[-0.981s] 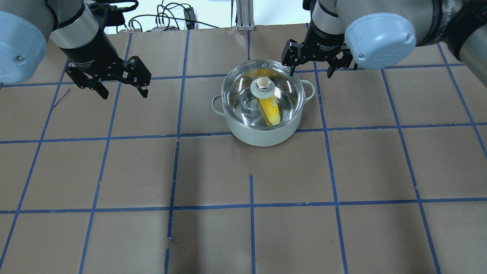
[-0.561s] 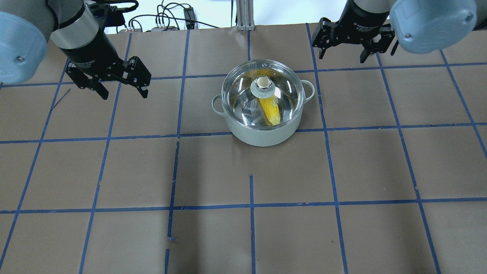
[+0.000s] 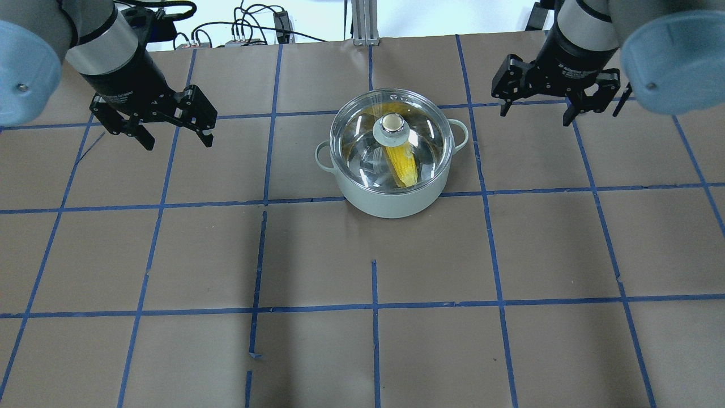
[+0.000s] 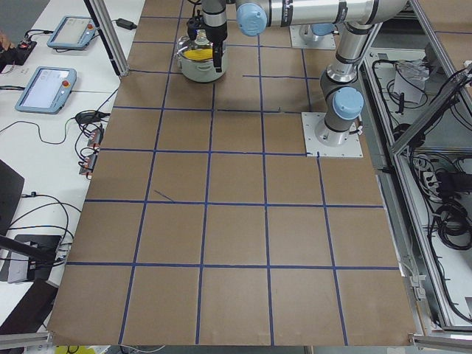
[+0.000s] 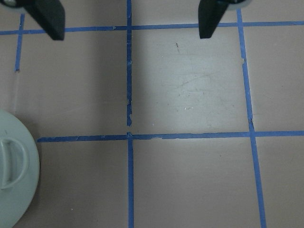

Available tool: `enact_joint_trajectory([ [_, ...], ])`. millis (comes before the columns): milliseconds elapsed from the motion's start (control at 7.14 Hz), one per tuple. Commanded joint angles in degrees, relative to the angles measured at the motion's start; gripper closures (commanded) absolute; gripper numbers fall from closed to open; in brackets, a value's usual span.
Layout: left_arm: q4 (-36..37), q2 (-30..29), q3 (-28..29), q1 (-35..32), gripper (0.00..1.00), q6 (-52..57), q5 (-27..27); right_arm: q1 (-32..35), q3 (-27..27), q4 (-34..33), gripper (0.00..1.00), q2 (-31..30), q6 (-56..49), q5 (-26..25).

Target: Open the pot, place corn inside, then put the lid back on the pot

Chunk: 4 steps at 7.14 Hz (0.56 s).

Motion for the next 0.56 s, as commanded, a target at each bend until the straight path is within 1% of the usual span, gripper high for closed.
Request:
enact_joint_trajectory([
  [0, 0.0, 0.0, -0.3, 0.3, 0.0, 0.4, -0.1, -0.1, 5.9, -4.2, 0.0, -3.2, 0.1, 0.4],
  [420, 0.0, -0.1, 0.0, 0.3, 0.0, 0.3, -0.1, 0.0, 5.3, -4.4, 0.0, -3.5, -0.1, 0.5],
])
